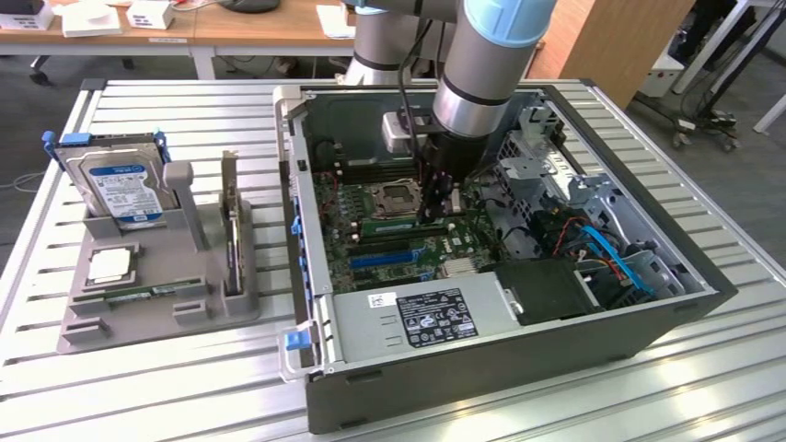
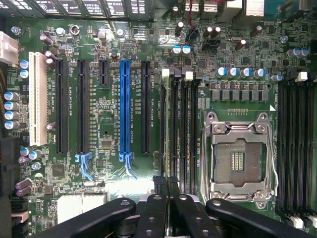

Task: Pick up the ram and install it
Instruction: 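Insert the ram into the slot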

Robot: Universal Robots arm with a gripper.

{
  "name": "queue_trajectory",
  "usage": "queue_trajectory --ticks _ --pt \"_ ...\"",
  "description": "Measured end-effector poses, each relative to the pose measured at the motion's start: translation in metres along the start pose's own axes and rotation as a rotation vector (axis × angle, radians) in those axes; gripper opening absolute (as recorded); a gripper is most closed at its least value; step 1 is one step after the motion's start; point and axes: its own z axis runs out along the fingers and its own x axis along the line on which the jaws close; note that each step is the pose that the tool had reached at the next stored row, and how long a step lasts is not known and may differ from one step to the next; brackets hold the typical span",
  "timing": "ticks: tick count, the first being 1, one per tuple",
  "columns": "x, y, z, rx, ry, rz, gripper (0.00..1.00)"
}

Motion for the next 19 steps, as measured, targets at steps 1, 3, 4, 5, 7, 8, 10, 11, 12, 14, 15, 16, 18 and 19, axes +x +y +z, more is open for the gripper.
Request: queue_trajectory --ticks 1,3,4,5,7,8,10,11,12,14,15,16,18,19 --pt "-0.0001 0.0000 0.0000 0.0000 0.0001 0.000 0.11" --pt "0.0000 0.0001 0.0000 -0.0001 0.0004 0.000 0.11" --pt "0.0000 0.0001 0.0001 -0.0002 0.0005 0.000 0.11" --pt "0.0000 0.0001 0.0002 -0.0002 0.0005 0.000 0.11" --pt "-0.0001 0.0001 0.0010 0.0000 0.0001 0.000 0.11" --pt "0.0000 0.0001 0.0011 -0.0002 0.0004 0.000 0.11" --pt "0.0000 0.0001 0.0014 -0.0001 0.0004 0.000 0.11" --pt "0.0000 0.0001 0.0014 -0.0001 0.0004 0.000 0.11" --pt "0.0000 0.0001 0.0014 -0.0001 0.0004 0.000 0.11" --pt "0.0000 0.0001 0.0016 -0.0001 0.0003 0.000 0.11" --pt "0.0000 0.0001 0.0018 0.0000 0.0001 0.000 0.11" --pt "0.0000 0.0001 0.0020 -0.0001 0.0003 0.000 0.11" --pt "0.0000 0.0001 0.0025 -0.0001 0.0003 0.000 0.11" --pt "0.0001 0.0001 0.0026 -0.0001 0.0004 0.000 0.11"
